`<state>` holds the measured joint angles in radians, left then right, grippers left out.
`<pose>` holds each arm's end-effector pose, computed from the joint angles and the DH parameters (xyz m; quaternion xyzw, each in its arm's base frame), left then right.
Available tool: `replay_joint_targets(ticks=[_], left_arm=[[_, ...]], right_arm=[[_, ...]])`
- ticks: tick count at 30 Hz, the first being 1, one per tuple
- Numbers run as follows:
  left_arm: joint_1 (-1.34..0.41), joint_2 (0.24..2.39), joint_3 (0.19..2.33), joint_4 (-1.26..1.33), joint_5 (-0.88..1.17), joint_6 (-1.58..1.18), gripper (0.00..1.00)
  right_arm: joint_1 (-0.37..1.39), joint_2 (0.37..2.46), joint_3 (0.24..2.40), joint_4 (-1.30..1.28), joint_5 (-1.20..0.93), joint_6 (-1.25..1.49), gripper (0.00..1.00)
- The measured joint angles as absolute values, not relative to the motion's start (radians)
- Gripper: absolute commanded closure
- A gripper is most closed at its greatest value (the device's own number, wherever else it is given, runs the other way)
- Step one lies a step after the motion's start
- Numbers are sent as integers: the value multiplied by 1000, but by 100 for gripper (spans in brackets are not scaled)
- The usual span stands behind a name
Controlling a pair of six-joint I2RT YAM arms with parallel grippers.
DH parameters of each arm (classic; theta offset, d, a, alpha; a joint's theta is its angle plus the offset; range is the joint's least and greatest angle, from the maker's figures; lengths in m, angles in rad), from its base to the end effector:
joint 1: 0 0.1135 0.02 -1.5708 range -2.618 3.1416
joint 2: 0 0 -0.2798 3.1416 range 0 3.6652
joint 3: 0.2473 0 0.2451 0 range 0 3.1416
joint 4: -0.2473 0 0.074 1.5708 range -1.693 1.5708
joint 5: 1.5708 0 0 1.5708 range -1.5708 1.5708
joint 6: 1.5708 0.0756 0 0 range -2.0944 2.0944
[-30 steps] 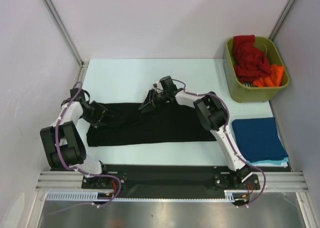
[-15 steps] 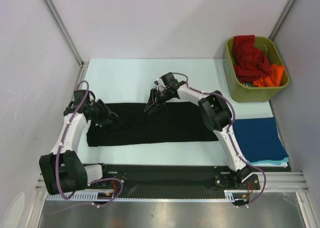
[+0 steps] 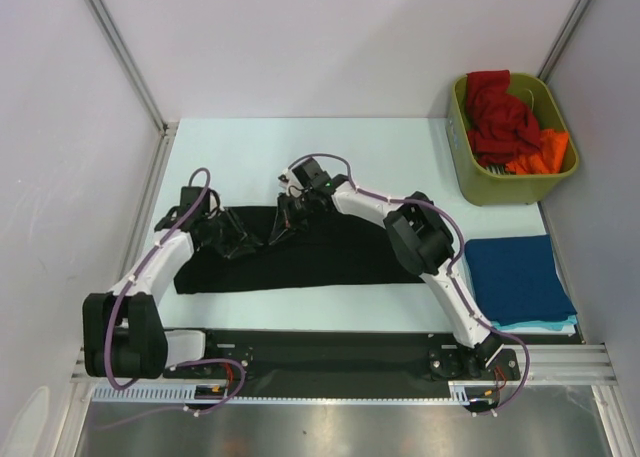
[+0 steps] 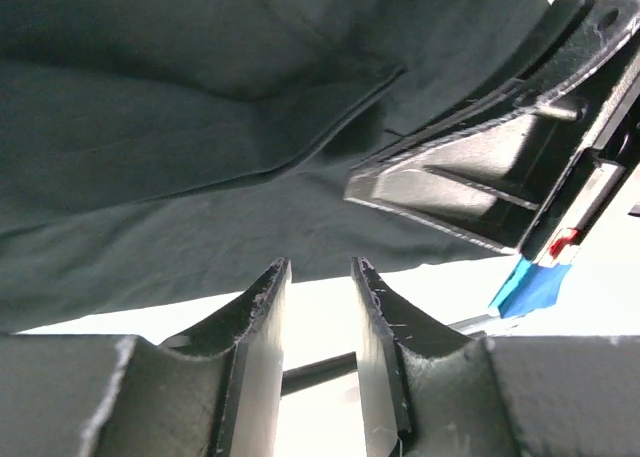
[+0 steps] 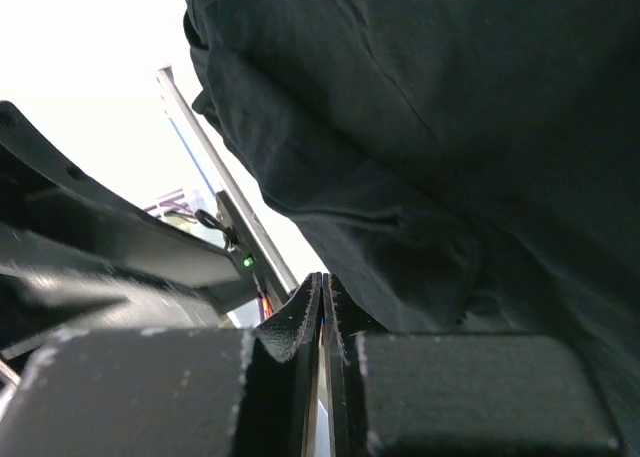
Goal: Fold and stack the t-shirts
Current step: Fold the tshirt
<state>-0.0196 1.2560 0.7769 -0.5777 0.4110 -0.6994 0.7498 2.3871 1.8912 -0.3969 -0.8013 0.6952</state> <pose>0.2417 -0.0350 0.1985 -0.2668 0.9099 -0.2723 0.1635 0.3588 0.4083 0.1462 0.1533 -0.8645 -0.4784 0.0135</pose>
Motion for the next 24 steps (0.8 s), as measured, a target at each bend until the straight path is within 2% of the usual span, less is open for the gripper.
replay_joint_targets(ticks=[13,19,24], left_arm=[[-47,1423,784,-510,355,-708,64],[-46,1607,993,-554,263,-643,63],[-46,1680,1179,-598,216,-577,59]], right_arm=[[725,2429,1891,-305,-744,752,95],[706,2460,1904,-309,-737,759,95],[702,2461,1919,-328,-730,747,95]])
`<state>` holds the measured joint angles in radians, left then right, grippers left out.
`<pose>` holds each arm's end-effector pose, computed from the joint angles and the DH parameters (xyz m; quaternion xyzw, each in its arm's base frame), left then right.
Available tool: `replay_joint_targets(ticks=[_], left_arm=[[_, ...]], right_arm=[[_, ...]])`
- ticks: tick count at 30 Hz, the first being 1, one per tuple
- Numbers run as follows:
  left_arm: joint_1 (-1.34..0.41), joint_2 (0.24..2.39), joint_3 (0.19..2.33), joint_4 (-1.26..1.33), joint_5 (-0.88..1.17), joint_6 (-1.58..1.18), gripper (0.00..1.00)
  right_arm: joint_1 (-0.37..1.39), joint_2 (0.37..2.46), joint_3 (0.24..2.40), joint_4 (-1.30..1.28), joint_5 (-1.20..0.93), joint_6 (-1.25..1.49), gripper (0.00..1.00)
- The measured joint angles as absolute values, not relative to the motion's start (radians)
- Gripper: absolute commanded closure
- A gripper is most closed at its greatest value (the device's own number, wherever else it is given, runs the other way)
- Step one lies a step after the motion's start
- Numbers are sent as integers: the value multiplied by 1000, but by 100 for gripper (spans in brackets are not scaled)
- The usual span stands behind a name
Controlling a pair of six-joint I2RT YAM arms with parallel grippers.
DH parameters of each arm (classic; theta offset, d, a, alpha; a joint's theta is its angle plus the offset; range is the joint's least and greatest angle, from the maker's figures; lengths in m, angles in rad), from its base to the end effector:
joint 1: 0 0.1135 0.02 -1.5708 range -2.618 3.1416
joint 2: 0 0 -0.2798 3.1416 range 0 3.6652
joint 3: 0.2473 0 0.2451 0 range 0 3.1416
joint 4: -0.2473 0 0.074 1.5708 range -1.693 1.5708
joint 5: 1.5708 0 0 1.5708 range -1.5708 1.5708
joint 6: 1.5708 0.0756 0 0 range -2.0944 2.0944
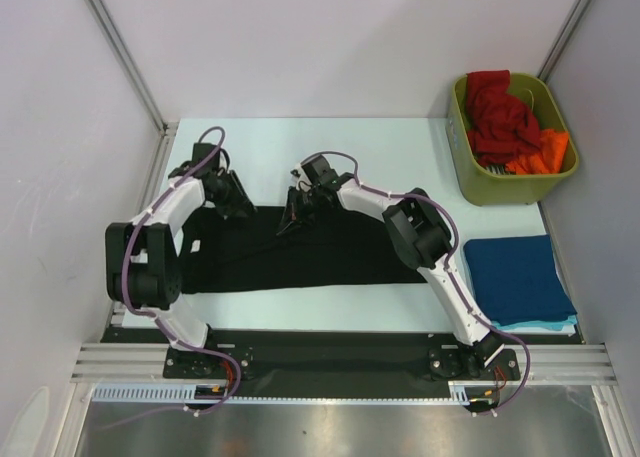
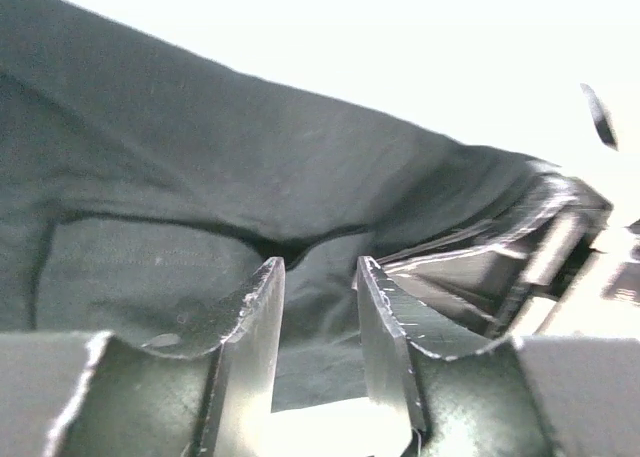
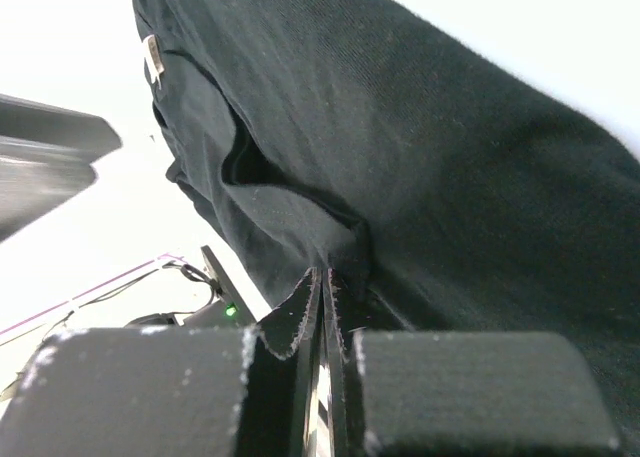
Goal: Fold and stack the t-shirts
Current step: Fold the tshirt
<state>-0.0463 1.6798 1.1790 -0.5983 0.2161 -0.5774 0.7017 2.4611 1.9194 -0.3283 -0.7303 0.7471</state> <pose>0.3538 -0.0326 0.1985 -0.2294 0.9394 -0.1711 0.1889 0.3921 0.3975 0.1188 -0.1026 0.8799 0.4637 0.0179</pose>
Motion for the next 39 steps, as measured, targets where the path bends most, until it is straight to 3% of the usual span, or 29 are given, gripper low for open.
replay_joint_targets(ticks=[6,17,23,28,32,34,37,39], left_arm=[[-44,1642,1208,-642,196,-543,57],[41,1546,937,-634,204,-540,59],[115,1581,865,-621,184,-529,57],[133,1573,860,-619,188,-530,58],[142,1481,846,-651,130,-524,54],[147,1387,845,-676,102,-533,46],[147,1183,843,-707,54,-588,27],[150,1042,826,-726,10,-657,23]], right_arm=[[706,2461,1920,-337,-735,740,94],[745,2461,1959,-346,-779,723,91],[748,2430,1772,-318,-815,696,91],[740,2415,1735,-319,-845,653,90],[736,2397,1734,-360,-844,611,72],[735,2383,1754,-417,-822,583,66],[732,2355,1815,-524,-756,529,49],[727,2314,1831,-583,-713,495,41]])
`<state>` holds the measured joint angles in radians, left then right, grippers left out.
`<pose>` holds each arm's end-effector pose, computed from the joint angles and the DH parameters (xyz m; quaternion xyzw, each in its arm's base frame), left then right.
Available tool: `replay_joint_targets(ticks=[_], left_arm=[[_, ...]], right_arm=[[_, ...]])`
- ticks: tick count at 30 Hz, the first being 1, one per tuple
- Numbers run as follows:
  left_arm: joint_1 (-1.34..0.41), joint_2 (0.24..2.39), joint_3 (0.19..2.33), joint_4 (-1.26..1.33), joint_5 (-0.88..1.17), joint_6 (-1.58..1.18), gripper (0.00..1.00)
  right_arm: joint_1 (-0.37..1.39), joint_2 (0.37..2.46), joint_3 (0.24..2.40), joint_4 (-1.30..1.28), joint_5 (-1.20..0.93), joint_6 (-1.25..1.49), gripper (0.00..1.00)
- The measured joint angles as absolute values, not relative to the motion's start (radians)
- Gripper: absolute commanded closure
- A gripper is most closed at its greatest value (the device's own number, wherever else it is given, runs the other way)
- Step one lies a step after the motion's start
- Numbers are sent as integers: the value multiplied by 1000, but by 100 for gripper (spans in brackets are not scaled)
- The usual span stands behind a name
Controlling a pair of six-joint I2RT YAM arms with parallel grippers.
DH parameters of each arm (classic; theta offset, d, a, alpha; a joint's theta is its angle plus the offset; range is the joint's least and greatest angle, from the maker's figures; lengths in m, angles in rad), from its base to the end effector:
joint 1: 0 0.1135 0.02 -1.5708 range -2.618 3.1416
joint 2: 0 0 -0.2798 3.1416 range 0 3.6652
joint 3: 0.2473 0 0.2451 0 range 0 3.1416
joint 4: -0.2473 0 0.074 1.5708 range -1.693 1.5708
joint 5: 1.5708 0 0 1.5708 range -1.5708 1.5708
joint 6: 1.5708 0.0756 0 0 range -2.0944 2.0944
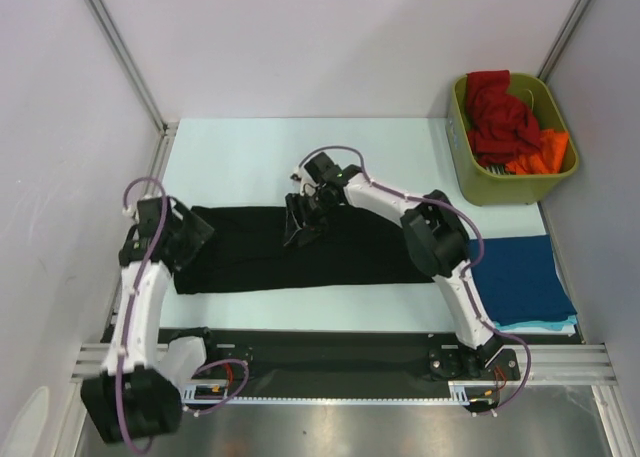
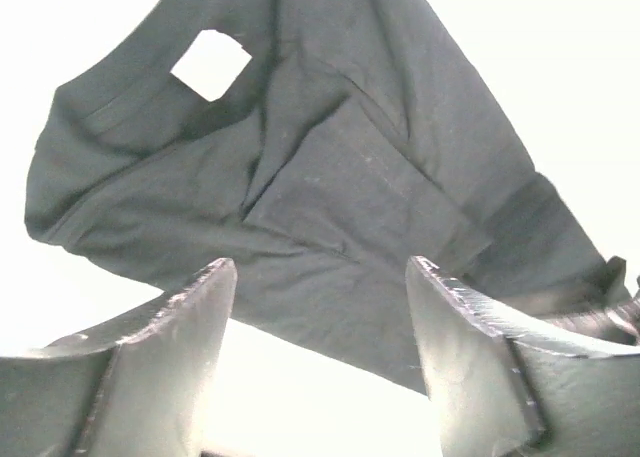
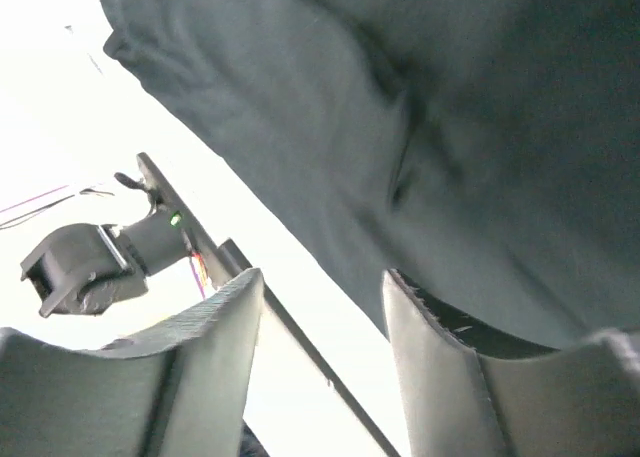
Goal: Fold and stack the t-shirts
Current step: Fold the tshirt
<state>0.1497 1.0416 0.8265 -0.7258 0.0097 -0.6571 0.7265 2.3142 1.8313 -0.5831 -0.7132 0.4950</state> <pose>0.2096 0.0309 0.2420 -0.3718 0.8751 -0.0822 0.2987 0.3492 0.3765 0.1475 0.1914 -0.8913 -0.4111 0.0021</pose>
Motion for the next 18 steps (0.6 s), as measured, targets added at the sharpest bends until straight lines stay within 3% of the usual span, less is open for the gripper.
replay_joint_targets(ticks=[5,7,13,18], left_arm=[[260,904,749,-785,-51,-756,24],[292,992,755,-766,-49,-712,15],[316,1309,864,-735,-18,-621,18],[329,1018,660,-710,-10,-813,18]], right_arm=[[701,2132,1785,-690,-643,425,34],[687,2039,1726,-704,-630,403,33],[659,1932,1620,-735,-617,351,32],[640,1928,1537,-741,-619,338,32]])
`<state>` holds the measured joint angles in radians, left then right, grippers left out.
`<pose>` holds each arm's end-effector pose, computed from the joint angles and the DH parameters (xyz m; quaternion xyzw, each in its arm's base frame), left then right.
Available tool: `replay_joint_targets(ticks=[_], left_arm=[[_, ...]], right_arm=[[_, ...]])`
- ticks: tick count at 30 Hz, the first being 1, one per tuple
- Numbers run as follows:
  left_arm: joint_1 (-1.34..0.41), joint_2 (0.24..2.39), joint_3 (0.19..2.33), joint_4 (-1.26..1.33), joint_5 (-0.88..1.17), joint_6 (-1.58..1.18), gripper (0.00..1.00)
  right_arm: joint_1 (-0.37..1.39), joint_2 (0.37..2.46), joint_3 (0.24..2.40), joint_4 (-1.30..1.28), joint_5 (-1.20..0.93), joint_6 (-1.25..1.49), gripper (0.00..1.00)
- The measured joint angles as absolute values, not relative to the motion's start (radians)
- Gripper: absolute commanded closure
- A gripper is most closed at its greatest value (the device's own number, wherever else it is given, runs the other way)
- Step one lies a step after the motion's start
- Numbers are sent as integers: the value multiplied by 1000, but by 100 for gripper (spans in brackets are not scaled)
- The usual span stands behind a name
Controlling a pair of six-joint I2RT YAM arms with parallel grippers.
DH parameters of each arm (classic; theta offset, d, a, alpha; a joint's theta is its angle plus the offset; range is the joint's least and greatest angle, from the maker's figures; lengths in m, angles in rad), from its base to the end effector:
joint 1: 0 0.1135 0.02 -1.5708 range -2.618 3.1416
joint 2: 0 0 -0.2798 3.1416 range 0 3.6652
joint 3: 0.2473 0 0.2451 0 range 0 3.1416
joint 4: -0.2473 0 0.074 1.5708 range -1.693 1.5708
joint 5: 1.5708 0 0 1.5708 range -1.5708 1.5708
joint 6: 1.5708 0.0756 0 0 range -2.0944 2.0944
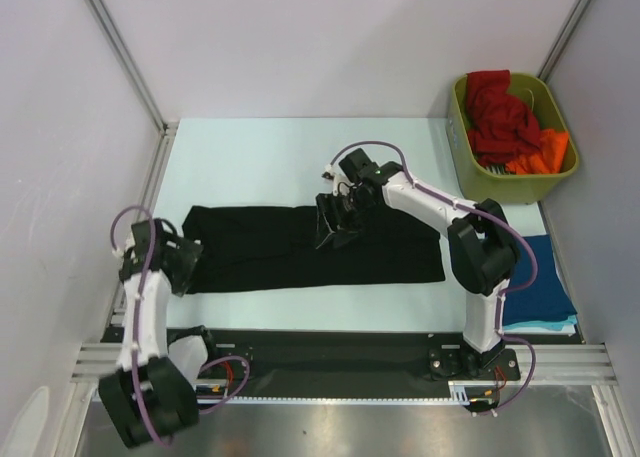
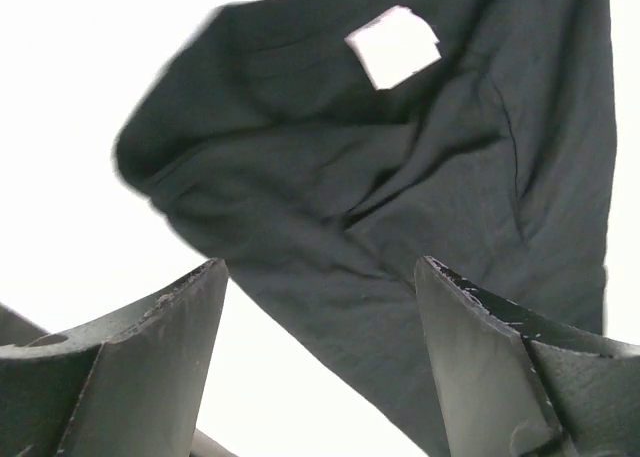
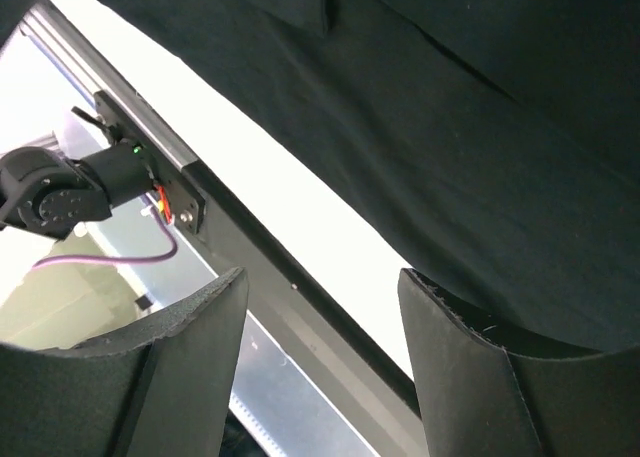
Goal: Fold and stack the t-shirts
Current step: Fold the tshirt
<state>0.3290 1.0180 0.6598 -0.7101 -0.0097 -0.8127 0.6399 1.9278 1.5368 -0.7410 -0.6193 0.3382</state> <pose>0.1784 0.0617 0.1934 -0.5244 0.8144 -0.0550 0.2425 0.3091 0.2848 0.2178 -0.2053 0.9091 0.3599 0.0433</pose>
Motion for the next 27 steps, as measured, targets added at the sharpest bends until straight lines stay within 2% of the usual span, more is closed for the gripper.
replay_joint_targets(ticks=[3,14,27], left_arm=[[358,895,598,-764,-44,-913,16],[418,1003,489,-762,-75,-1040,16],[444,1017,488,-748,-70,-1056,21]], right_arm=[[635,1928,1533,-748,-636,338,32],[614,1926,1534,-739,-671,337,32],[605,1919,1527,-719,-694,340,31]])
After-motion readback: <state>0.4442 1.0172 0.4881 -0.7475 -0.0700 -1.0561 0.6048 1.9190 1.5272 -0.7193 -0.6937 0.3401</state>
